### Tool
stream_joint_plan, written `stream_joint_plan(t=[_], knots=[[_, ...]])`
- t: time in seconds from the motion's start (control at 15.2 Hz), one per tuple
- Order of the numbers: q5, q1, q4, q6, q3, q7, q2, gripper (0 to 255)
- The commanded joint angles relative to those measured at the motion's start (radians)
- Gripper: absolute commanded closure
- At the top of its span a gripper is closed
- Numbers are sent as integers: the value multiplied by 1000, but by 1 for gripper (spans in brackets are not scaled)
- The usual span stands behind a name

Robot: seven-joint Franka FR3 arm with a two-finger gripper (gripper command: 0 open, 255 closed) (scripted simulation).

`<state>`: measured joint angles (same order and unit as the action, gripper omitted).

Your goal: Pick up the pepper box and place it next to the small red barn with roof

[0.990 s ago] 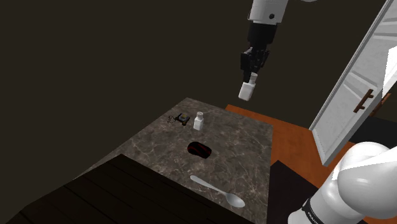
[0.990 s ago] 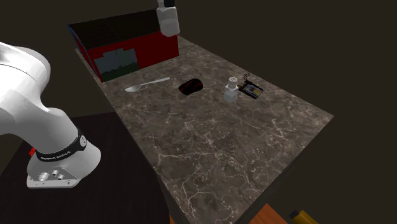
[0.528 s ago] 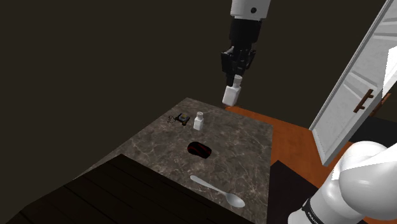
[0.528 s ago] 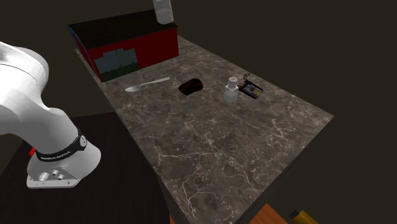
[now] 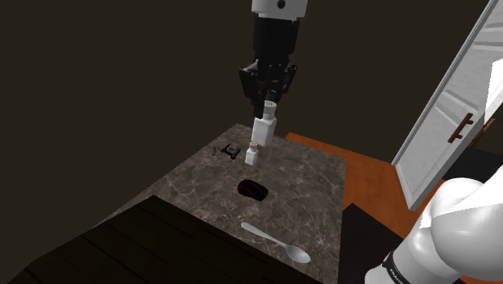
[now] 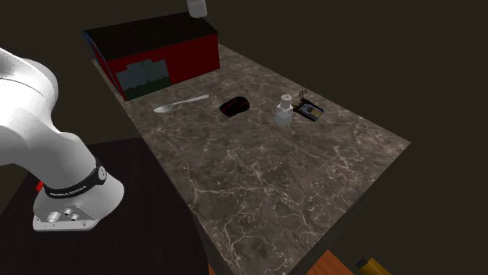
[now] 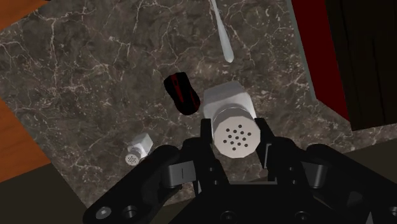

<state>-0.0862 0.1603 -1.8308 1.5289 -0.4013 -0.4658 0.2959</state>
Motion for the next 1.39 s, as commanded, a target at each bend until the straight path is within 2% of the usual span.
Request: stream_joint_plan(t=[0.0, 0.26, 0.53, 1.32], knots=[[5, 12, 43, 0, -40, -57, -43, 255], [38, 42, 154, -7, -120, -175, -154, 255], [104, 90, 296, -28, -199, -305, -297, 255], [82, 86, 92, 142, -189, -290, -256, 255]])
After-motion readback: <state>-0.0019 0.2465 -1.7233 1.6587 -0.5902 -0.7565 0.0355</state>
